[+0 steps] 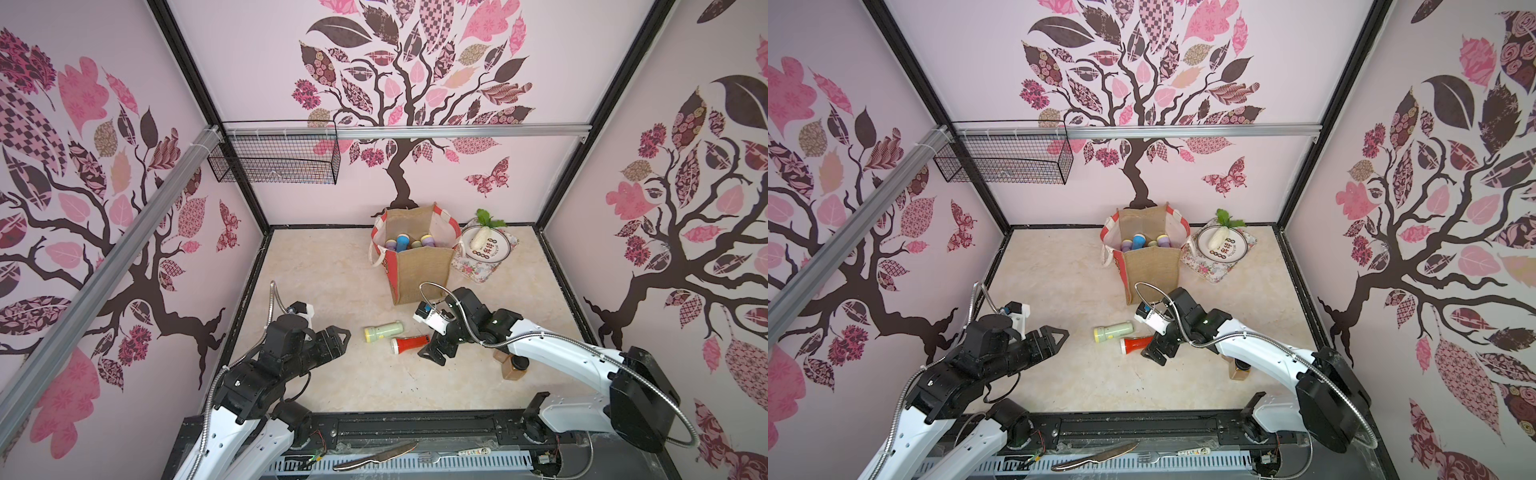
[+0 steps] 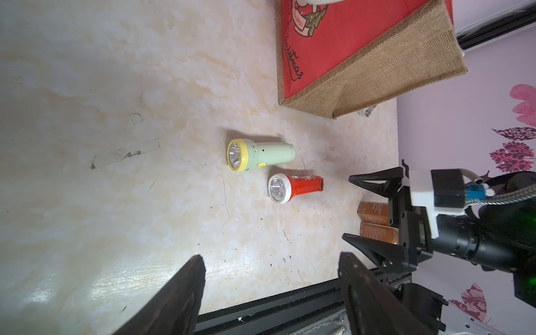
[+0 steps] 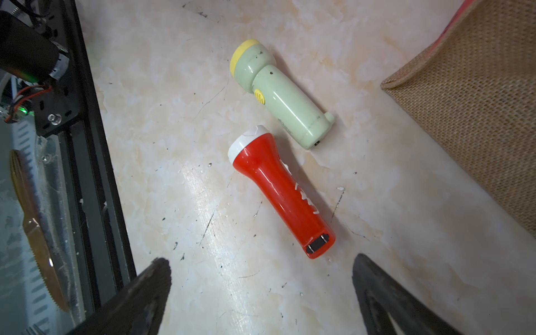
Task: Put the flashlights into the tote bags
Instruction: Pick up the flashlight from the center of the board.
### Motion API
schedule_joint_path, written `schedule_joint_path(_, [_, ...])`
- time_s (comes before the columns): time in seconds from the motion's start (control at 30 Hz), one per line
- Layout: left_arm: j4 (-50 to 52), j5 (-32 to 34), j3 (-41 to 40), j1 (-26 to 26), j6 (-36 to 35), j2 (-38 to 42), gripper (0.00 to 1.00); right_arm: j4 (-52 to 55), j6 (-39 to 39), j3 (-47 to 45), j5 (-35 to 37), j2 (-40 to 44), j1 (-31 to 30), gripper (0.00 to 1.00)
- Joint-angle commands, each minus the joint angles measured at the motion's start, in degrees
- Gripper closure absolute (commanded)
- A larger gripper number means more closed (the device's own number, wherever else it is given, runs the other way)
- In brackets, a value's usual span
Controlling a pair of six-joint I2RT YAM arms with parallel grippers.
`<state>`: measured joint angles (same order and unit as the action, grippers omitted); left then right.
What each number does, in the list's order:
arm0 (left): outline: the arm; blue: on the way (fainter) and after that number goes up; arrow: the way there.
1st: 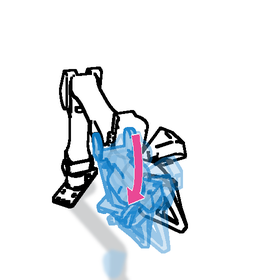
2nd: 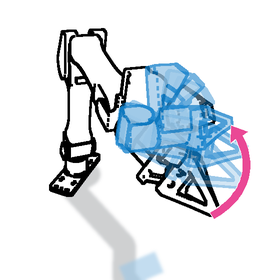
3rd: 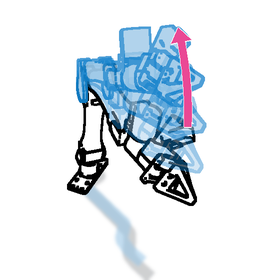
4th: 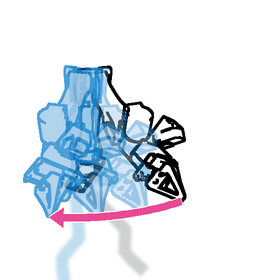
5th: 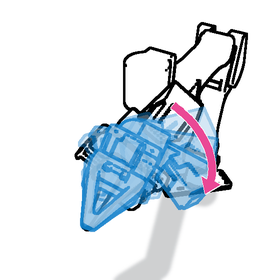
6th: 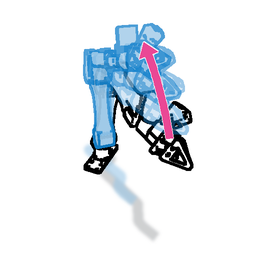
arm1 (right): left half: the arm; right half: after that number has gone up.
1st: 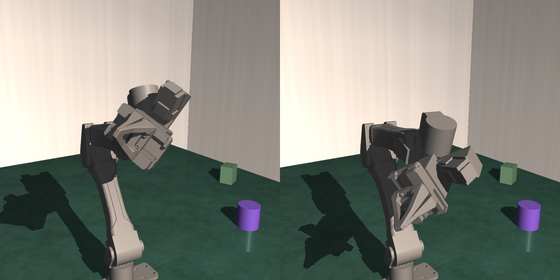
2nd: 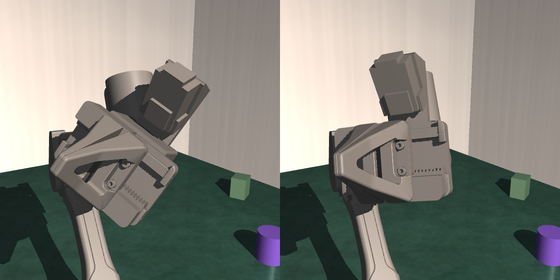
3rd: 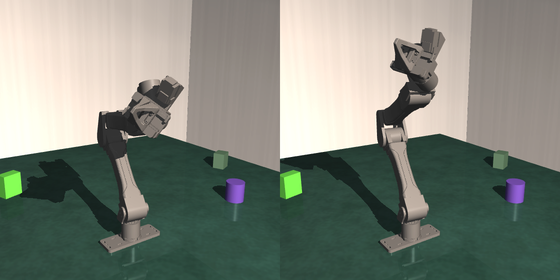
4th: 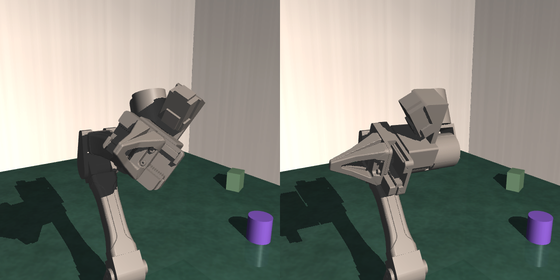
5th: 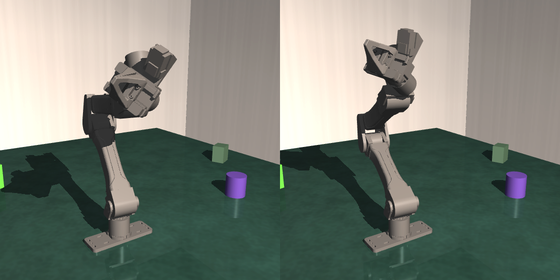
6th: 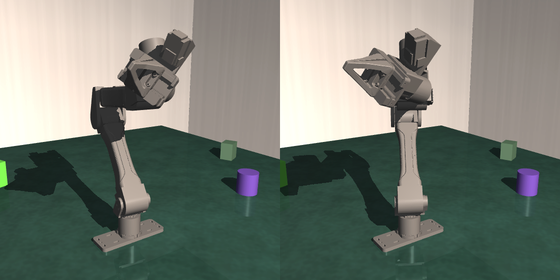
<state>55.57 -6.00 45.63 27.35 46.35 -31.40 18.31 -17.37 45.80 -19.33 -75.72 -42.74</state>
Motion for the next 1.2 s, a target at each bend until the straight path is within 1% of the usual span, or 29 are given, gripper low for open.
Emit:
schedule_joint_path(0.0, [2.0, 2.0, -0.5, -0.4, -0.7, 0.4, 0.24, -0.3, -4.9, 2.6, 2.3, -2.7, -0.3, 0.0])
schedule_joint_path(0.07, [2.0, 1.3, -0.6, -0.4, -0.5, 0.7, 0.24, -1.2, -6.3, 2.8, 2.3, -3.2, -0.4, 0.0])
schedule_joint_path(0.17, [4.4, 3.7, 0.4, -0.4, -0.4, 1.0, 0.24, -1.0, -9.2, 3.7, 0.6, -5.2, -0.3, 0.0])
schedule_joint_path(0.37, [6.4, 4.4, -0.3, -0.4, -0.3, 1.3, 0.24, -2.4, -11.6, 4.9, -0.4, -9.3, -0.3, 0.0])
schedule_joint_path(0.6, [6.6, 3.7, 0.2, -0.4, -0.9, 0.8, 0.24, -4.8, -9.6, 7.6, 0.8, -14.7, -0.5, 0.01])
schedule_joint_path(0.77, [7.8, 4.2, 0.1, -0.4, -1.0, 1.5, 0.24, -4.9, -8.0, 9.0, 4.7, -18.4, -1.5, 0.02])
schedule_joint_path(1.03, [8.4, 4.6, 0.3, -0.4, -2.9, 0.5, 0.23, -4.7, -7.5, 9.5, 5.5, -21.3, -2.6, 0.05])
schedule_joint_path(1.17, [8.1, 4.5, 0.5, -0.4, -3.7, -0.1, 0.23, -4.7, -7.2, 9.0, 6.1, -21.5, -2.8, 0.07])
